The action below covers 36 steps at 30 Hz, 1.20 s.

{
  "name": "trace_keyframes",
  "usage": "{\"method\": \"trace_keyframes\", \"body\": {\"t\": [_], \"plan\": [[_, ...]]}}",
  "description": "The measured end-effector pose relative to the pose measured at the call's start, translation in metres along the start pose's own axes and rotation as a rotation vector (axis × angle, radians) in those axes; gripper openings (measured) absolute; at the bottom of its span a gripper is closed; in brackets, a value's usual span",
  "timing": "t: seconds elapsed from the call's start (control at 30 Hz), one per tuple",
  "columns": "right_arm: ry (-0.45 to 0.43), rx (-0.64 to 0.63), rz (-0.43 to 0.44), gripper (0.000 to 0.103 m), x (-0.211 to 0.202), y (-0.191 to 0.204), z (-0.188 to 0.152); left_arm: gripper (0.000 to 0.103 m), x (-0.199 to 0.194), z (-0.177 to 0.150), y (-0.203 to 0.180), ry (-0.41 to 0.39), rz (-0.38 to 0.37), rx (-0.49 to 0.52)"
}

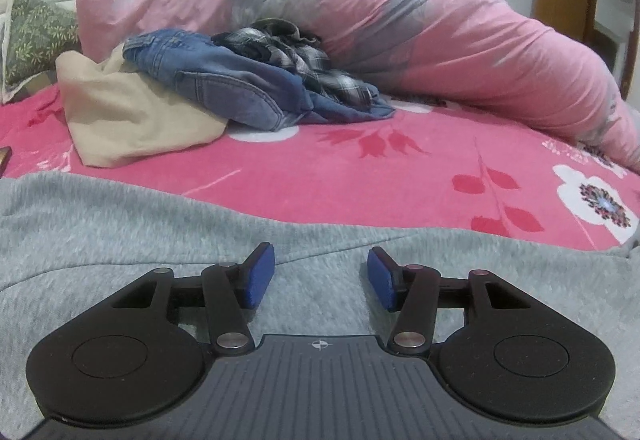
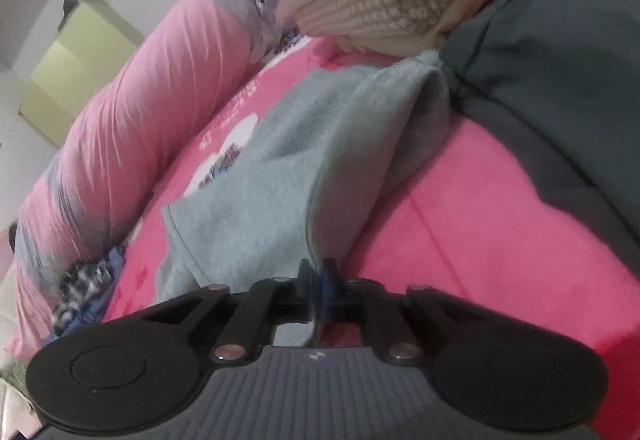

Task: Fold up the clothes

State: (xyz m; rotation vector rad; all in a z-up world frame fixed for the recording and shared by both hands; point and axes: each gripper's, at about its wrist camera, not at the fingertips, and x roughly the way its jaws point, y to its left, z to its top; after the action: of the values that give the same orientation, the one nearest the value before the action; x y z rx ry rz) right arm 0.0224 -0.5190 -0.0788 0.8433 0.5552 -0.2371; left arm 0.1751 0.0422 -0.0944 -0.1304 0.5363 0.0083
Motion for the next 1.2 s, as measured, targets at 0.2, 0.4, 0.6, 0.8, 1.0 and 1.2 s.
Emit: {"method": "trace_keyframes", "body": {"t": [0.2,0.4,0.6,0.8,1.0,1.2], "plan": [[-0.315,-0.07,0.147,0.004,-0.129,0.02,0.007,0.052,0.0,0.0,-0.001,-0.002,0.002,0.005],[-0.386,0.016,0.149,0.004,-0.244,-0.008,-0.028,0.052,0.0,0.0,0.0,-0.004,0.0,0.003],[-0.213,0.142,0.074,0.006,-0.272,-0.061,-0.08,0.052,0.0,-0.001,0.0,-0.005,0.001,0.003],[-0.168,0.168,-0.285,0.023,-0.274,-0.08,-0.085,0.052,0.0,0.0,-0.001,-0.004,0.001,0.002],[-0.207,-0.017,-0.075,0.023,-0.226,-0.02,-0.043,0.052,0.0,0.0,-0.001,-0.003,0.003,0.005],[-0.039,0.028,0.011,0.024,-0.074,0.006,0.026,0.052,0.0,-0.001,-0.001,-0.003,0.003,0.006]]}}
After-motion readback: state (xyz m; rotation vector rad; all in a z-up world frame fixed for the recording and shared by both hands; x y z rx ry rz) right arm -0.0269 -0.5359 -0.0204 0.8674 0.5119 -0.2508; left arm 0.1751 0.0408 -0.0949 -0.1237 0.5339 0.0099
